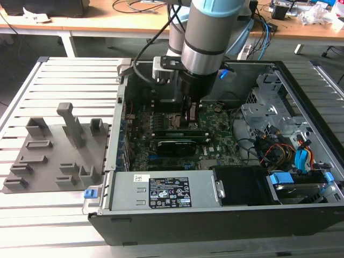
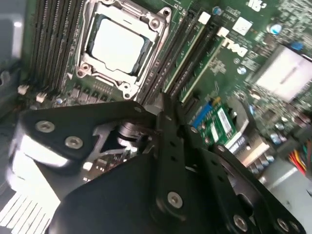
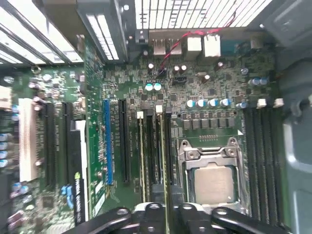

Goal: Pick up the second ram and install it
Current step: 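Insert the second ram into the second slot, then press down the second ram until it locks into place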

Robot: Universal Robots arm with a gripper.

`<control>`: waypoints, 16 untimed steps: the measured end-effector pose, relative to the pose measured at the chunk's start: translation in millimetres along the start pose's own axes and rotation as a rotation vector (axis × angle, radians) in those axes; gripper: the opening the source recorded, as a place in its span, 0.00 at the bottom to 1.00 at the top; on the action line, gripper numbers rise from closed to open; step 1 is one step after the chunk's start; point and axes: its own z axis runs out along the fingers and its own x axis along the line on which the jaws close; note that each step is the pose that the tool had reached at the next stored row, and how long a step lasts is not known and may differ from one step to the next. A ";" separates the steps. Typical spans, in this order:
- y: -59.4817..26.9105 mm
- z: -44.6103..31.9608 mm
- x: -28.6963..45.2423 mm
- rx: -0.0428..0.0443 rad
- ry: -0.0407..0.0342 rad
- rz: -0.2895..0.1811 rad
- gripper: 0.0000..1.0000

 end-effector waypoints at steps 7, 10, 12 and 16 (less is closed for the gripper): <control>0.7 -9.3 -1.6 0.0006 0.0097 0.001 0.11; 0.7 -9.4 -1.6 0.0006 0.0097 0.001 0.11; -4.9 -9.7 -1.9 0.0002 0.0100 0.001 0.11; -40.5 -4.4 -3.8 -0.0072 0.0127 0.001 0.11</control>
